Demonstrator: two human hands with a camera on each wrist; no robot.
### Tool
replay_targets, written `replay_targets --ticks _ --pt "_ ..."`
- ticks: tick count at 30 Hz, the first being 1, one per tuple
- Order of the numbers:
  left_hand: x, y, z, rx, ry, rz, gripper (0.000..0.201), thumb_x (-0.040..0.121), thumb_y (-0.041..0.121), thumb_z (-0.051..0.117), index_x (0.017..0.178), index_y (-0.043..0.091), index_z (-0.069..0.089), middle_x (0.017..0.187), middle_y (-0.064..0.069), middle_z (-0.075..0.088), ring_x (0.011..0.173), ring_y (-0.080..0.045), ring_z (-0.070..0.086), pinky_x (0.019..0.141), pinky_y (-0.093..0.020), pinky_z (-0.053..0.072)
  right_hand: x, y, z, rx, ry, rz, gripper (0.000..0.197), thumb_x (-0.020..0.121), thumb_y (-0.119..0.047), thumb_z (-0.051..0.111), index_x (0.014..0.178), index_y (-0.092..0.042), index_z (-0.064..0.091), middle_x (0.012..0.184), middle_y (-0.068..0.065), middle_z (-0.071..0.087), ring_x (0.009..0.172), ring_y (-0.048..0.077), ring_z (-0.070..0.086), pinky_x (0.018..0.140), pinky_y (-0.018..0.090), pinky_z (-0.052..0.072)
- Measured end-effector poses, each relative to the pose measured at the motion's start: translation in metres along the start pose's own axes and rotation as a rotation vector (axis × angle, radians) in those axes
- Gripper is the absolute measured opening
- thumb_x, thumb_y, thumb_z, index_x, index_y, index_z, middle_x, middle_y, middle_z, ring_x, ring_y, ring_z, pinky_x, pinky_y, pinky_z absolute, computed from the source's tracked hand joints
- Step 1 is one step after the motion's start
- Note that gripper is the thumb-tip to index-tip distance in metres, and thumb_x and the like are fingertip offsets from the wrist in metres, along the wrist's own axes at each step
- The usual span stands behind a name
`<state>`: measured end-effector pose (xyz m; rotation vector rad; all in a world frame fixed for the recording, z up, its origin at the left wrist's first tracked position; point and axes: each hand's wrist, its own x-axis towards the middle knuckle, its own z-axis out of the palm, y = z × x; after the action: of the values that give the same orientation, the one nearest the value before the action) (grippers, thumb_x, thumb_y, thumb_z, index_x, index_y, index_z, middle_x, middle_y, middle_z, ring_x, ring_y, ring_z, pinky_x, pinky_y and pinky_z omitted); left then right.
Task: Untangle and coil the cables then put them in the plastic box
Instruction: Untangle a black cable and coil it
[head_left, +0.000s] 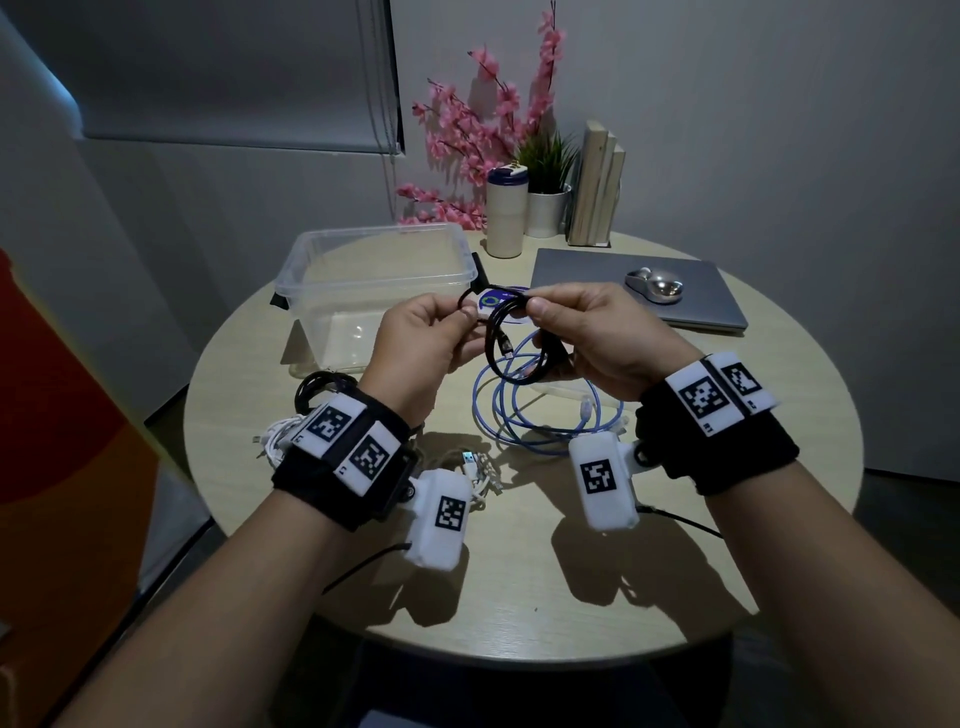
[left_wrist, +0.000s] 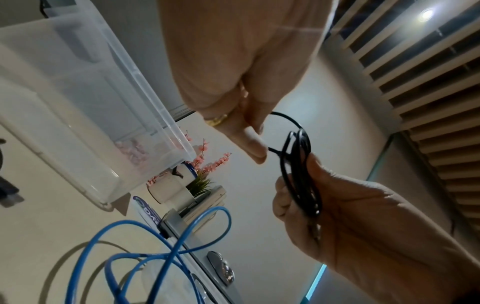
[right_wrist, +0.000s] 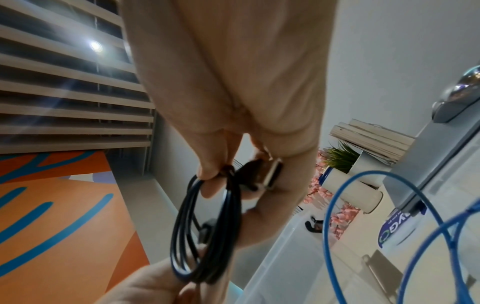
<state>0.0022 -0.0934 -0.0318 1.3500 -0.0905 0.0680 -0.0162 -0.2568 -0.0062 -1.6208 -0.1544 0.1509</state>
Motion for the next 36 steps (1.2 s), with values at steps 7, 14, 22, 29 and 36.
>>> replay_targets --ticks 7,14,22,29,36 --pt "-0.002 0.003 0.003 -0.023 0.004 -0.023 0.01 0.091 0.0 0.056 0.086 0.006 0.063 0.081 -0.013 0.068 0.069 -0.017 0.066 0.059 -0.02 0.053 0.001 0.005 0.006 0.03 0.026 -0.047 0.017 0.096 -0.013 0.051 0.098 -0.014 0.068 0.094 0.014 0.052 0.078 0.02 0.05 0.063 0.039 0.058" --pt "-0.01 0.003 0.006 -0.212 -0.178 -0.228 0.018 0.097 0.024 0.049 0.098 0.013 0.064 0.086 -0.002 0.068 0.084 -0.013 0.065 0.07 -0.023 0.052 0.009 0.008 0.008 -0.004 0.155 -0.095 0.017 0.095 -0.013 0.053 0.103 -0.011 0.068 0.094 0.015 0.054 0.078 0.024 0.051 0.077 0.052 0.056" --pt "-0.015 -0.001 0.014 -0.064 -0.235 -0.271 0.017 0.09 0.006 0.058 0.077 0.016 0.057 0.066 0.004 0.061 0.061 -0.006 0.058 0.07 -0.025 0.049 0.012 0.009 0.011 0.004 0.245 -0.171 0.016 0.096 -0.013 0.053 0.091 -0.017 0.068 0.082 0.007 0.062 0.069 0.015 0.056 0.06 0.031 0.047" --pt "-0.017 -0.002 0.015 -0.061 -0.083 -0.277 0.03 0.08 -0.003 0.069 0.092 0.013 0.046 0.081 -0.01 0.064 0.052 -0.011 0.062 0.052 -0.019 0.051 0.013 0.011 0.01 0.002 0.277 -0.217 0.019 0.095 -0.014 0.053 0.087 -0.023 0.067 0.079 0.003 0.064 0.071 0.015 0.058 0.063 0.031 0.049" --pt "-0.023 0.001 0.017 -0.071 -0.118 -0.377 0.009 0.079 -0.001 0.069 0.079 0.0 0.061 0.06 -0.007 0.062 0.049 -0.01 0.06 0.051 -0.016 0.052 0.019 0.019 0.011 -0.157 0.398 -0.395 0.018 0.092 -0.009 0.058 0.107 -0.005 0.068 0.084 0.001 0.067 0.07 0.004 0.061 0.068 0.02 0.051"
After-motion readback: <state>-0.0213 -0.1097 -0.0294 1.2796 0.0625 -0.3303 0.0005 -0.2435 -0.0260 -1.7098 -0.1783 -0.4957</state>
